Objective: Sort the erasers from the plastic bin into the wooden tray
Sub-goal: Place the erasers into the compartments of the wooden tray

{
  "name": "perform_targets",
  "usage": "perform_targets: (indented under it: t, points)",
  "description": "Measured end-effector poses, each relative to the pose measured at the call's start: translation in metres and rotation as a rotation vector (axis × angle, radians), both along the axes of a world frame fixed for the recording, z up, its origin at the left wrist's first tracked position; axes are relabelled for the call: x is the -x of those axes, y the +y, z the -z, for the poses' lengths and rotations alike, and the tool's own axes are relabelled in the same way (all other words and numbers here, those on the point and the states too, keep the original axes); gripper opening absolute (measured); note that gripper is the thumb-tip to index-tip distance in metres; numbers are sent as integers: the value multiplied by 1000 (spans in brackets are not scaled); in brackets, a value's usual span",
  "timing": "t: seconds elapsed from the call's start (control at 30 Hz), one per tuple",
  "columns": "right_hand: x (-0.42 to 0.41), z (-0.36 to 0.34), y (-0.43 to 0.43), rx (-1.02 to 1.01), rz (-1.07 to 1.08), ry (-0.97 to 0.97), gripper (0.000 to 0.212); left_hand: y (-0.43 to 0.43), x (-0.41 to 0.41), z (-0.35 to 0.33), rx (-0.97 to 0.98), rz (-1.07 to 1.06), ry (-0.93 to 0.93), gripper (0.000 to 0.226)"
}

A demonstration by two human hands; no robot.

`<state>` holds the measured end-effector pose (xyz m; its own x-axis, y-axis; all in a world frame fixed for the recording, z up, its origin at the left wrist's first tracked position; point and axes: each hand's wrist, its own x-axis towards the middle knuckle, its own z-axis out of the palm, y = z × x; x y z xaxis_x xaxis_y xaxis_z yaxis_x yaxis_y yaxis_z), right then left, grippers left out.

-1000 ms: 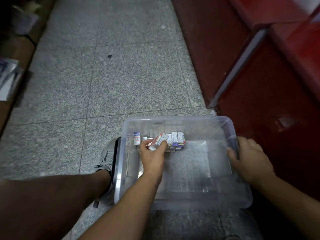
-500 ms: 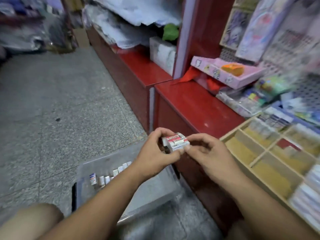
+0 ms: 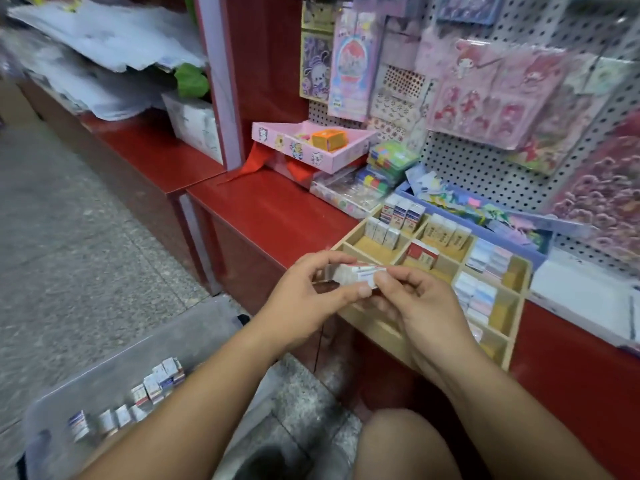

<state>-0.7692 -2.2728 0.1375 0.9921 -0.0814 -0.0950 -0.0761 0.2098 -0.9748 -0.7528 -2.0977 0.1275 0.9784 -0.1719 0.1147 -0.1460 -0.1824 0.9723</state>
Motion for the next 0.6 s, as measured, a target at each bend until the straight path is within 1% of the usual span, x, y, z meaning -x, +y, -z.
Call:
perform_targets:
  t: [0.1,0.17,0.2,0.3,0.47,0.53,0.6]
  points:
    - [-7,-2,-13,-16,42,-11,12,-14,-13,-2,5,7,-14,44]
    - [-12,-1,-19,-31,78,7,16,-21,-20,-1,44,17,4,44]
    - [-14,-1,-21,-35,89,14,14,-24,-23,0,73,27,20,43]
    - [-23,-1,-26,-38,79,52,14,-28,-31,5,155,32,55,37]
    - [-41,0,-31,-32,47,105,19,-34,-46,7,238,4,137,26]
    - [-50,1,-31,-29,47,110,20,-37,-54,7,233,-13,130,30]
    - [-59,1,-32,-32,90,107,18,-38,-61,9,222,-43,130,28]
